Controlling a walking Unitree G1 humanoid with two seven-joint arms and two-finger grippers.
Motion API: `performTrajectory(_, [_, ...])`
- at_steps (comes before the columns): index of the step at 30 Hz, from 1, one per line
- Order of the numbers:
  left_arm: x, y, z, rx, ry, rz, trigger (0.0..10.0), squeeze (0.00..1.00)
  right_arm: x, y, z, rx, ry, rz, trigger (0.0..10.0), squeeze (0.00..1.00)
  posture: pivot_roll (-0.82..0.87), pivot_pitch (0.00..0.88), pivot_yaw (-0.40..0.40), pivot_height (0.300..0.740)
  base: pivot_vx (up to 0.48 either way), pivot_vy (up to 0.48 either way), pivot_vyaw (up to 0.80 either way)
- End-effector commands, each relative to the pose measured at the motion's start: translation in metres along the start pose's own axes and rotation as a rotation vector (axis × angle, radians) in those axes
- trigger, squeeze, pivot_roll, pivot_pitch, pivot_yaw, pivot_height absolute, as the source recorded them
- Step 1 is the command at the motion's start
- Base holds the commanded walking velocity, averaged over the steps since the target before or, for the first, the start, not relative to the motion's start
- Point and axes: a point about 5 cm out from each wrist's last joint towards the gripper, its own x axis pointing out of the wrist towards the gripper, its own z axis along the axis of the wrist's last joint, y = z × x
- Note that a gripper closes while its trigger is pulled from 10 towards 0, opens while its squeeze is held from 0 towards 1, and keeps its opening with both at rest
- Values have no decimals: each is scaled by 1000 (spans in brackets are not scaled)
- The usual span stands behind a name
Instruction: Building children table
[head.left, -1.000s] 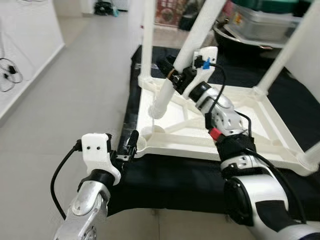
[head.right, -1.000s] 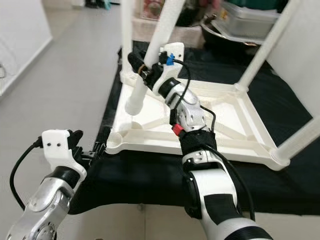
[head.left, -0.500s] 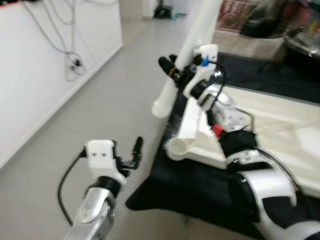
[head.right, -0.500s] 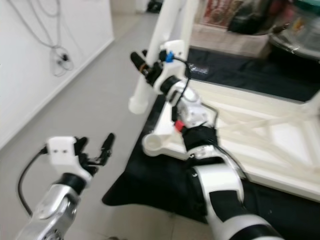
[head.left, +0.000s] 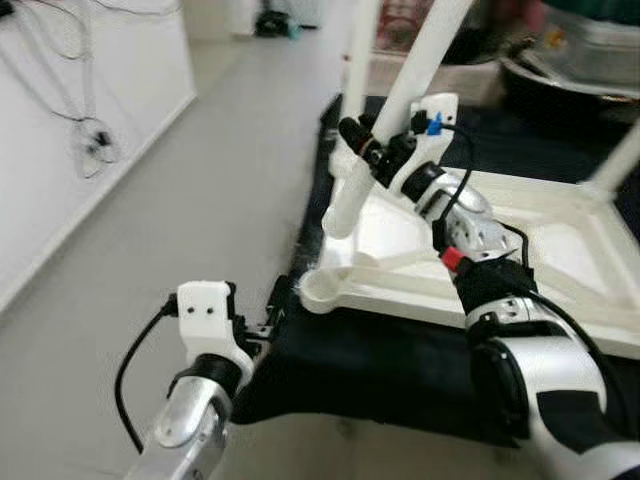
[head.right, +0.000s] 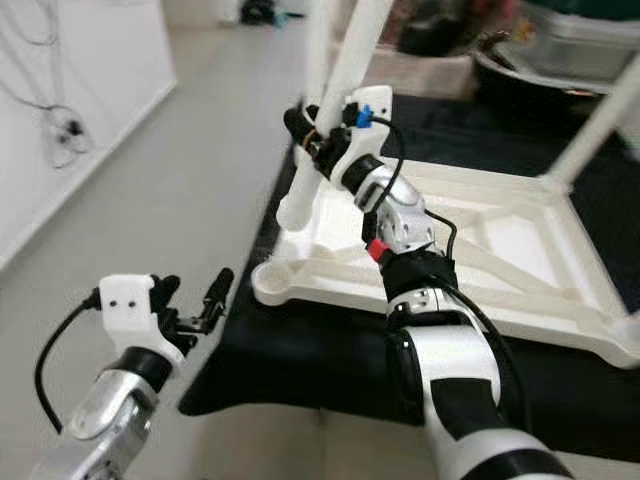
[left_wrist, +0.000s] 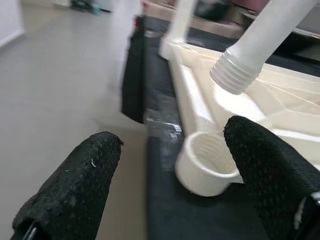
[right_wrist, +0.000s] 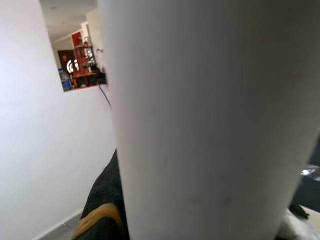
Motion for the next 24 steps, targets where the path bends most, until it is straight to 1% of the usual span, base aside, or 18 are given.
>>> performTrajectory(1, [-2,2,-5,8,24,8,10000,0,5,4,7,2,-10,43,10000,0,43,123,-88,740,0,0,-800])
performTrajectory(3, [-3,3,-5,10,28,8,10000,0,6,4,8,-9,-8,61,10000,0,45,124,-88,740,0,0,-794])
performTrajectory(4, [-4,3,-5,10,31,7,10000,0,7,4,10,5,-13,62,10000,0,47,129,-88,740,0,0,-638])
performTrajectory(7, [-9,0,-8,-2,50,-17,10000,0,10,6,13,60,-20,104,10000,0,46,135,-86,740,0,0,0])
performTrajectory(9, [-17,-2,-12,-10,84,-58,10000,0,12,14,12,91,37,239,10000,0,47,137,-87,740,0,0,0])
performTrajectory(10, [-17,-2,-12,-10,84,-58,10000,0,12,14,12,91,37,239,10000,0,47,137,-87,740,0,0,0])
performTrajectory(12, [-28,-8,-17,4,126,-129,10000,0,10,23,11,81,93,417,10000,0,58,147,-93,740,0,0,0])
performTrajectory(13, [-28,-8,-17,4,126,-129,10000,0,10,23,11,81,93,417,10000,0,58,147,-93,740,0,0,0])
performTrajectory(14, [-33,-11,-18,12,138,-164,10000,0,10,26,13,82,99,480,10000,0,60,149,-95,740,0,0,0])
performTrajectory(15, [-33,-11,-18,12,138,-164,10000,0,10,26,13,82,99,480,10000,0,60,149,-95,740,0,0,0])
performTrajectory(17, [-40,-17,-19,17,150,-210,10000,0,8,34,17,83,122,642,10000,0,67,155,-95,740,0,0,0])
performTrajectory(18, [-40,-17,-19,17,150,-210,10000,0,8,34,17,83,122,642,10000,0,67,155,-95,740,0,0,0])
performTrajectory(19, [-43,-19,-19,16,153,-219,10000,0,7,37,19,92,129,694,10000,0,67,157,-95,740,0,0,0])
performTrajectory(20, [-43,-19,-19,16,153,-219,10000,0,7,37,19,92,129,694,10000,0,67,157,-95,740,0,0,0])
performTrajectory(21, [-44,-20,-19,14,155,-221,10000,0,5,40,20,84,136,772,10000,0,71,161,-95,740,0,0,0])
performTrajectory(22, [-44,-20,-19,14,155,-221,10000,0,5,40,20,84,136,772,10000,0,71,161,-95,740,0,0,0])
performTrajectory(23, [-46,-23,-19,9,156,-218,10000,0,2,45,17,68,167,877,10000,0,80,171,-93,740,0,0,0])
performTrajectory(24, [-47,-23,-19,7,157,-218,10000,0,1,46,16,55,174,907,10000,0,80,171,-93,740,0,0,0])
